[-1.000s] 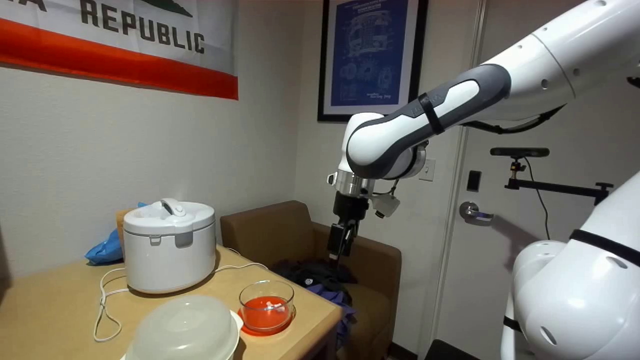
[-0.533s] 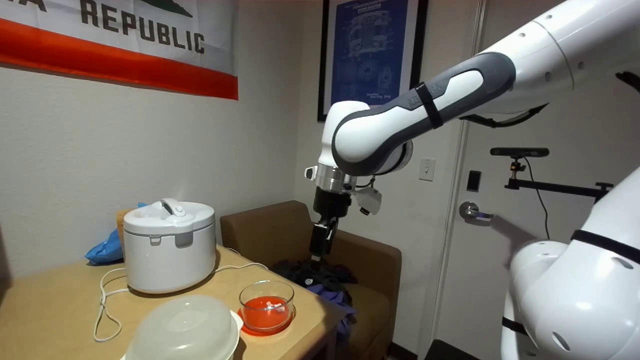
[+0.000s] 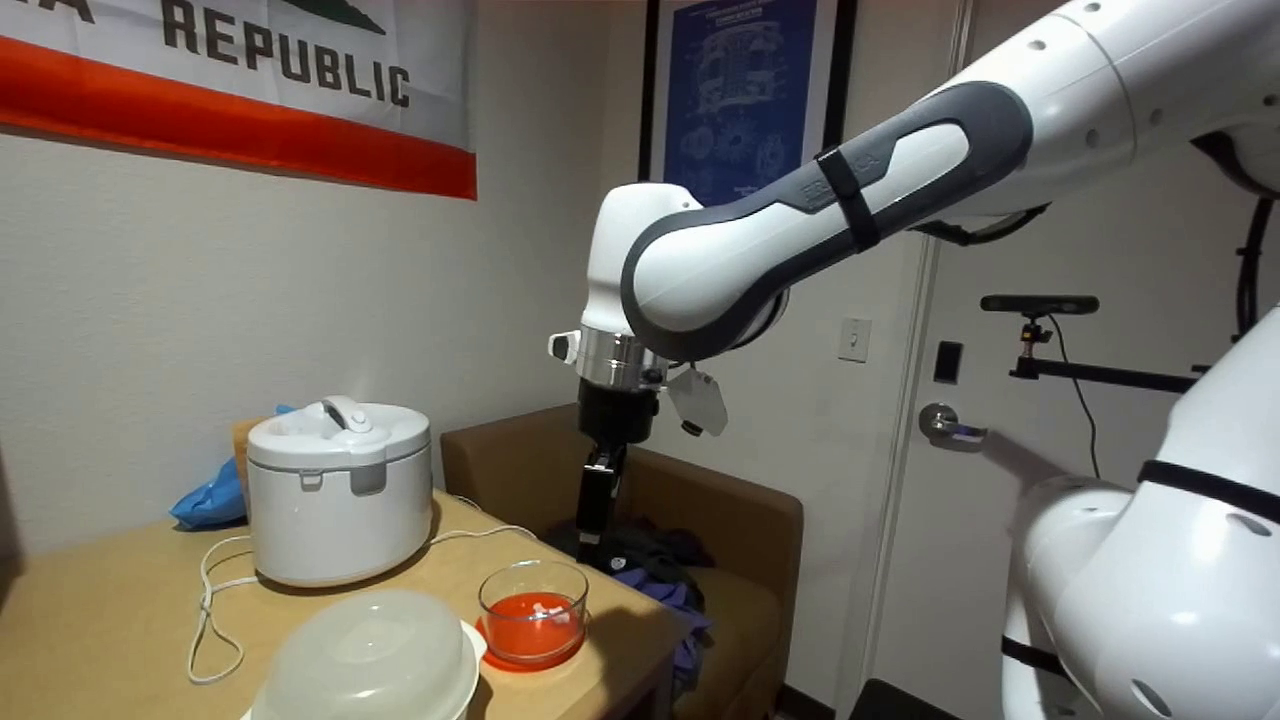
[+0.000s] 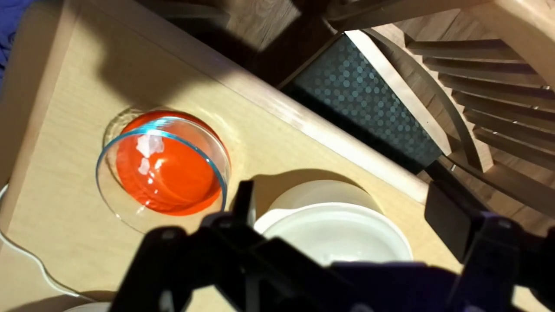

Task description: Pick the lid on the white basin and put it on the table

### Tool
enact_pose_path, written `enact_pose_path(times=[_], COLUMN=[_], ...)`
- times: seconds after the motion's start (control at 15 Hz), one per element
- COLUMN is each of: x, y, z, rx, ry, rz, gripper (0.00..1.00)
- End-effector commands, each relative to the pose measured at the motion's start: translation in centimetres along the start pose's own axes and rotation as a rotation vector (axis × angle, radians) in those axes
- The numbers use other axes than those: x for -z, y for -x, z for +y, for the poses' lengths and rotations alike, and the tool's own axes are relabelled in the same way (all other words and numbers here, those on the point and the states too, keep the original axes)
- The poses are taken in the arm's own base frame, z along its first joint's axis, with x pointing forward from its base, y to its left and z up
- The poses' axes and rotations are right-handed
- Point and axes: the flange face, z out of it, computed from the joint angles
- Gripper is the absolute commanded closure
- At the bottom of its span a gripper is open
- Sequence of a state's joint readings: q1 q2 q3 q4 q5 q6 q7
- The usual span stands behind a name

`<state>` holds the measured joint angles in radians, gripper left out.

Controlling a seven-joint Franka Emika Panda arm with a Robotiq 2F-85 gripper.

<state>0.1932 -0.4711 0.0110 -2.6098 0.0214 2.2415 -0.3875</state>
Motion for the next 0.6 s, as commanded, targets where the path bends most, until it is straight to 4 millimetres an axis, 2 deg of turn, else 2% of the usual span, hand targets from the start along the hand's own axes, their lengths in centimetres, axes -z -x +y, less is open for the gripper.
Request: enact_pose_path(times=[0.0,0.07,0.2,0.53], x=[-0.6,-0.9,-1.6,-2.4], y=[0.1,-0.3,-2.4,-9.2], z=[0.7,0.9,0.3,-2.3], rx=[-0.037,-0.038,-0.040,-0.010], ry=[-0.019,-0.030,-0.046,-0.052], rz=[-0.011,-0.006,0.001,-0.022], gripper=[0.00,0.00,0.00,0.00])
